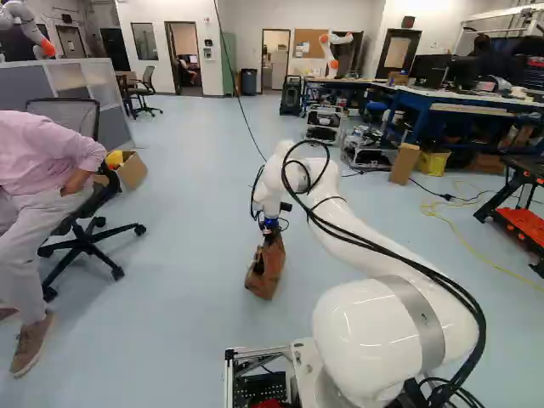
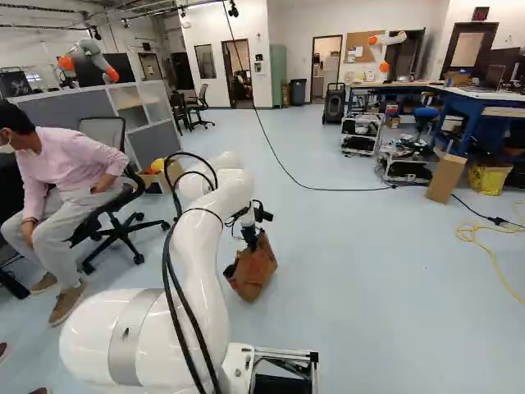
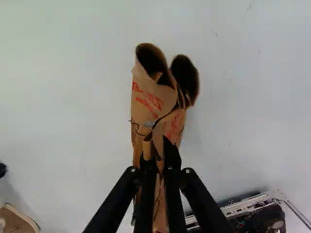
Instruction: Pick up the grocery bag from the ground
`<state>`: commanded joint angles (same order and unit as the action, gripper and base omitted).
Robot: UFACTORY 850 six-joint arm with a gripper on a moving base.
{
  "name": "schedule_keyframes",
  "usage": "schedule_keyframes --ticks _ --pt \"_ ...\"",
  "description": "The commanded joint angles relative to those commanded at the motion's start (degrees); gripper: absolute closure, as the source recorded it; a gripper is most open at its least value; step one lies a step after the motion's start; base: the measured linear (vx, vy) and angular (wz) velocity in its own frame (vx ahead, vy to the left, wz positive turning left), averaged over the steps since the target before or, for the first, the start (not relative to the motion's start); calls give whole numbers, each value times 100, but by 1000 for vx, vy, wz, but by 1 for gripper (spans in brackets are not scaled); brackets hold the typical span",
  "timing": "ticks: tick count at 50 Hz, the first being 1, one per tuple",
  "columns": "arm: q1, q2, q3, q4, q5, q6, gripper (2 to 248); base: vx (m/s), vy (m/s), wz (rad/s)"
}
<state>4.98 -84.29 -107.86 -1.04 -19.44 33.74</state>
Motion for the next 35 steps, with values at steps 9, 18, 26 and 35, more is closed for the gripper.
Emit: schedule_keyframes --ticks 9,18,26,35 --pt "6 406 439 0 209 0 226 0 0 0" --pt "13 820 887 0 531 0 226 0 0 0" --pt "21 1189 1278 0 862 0 226 0 0 0" --pt "29 1603 1702 0 1260 0 226 0 0 0"
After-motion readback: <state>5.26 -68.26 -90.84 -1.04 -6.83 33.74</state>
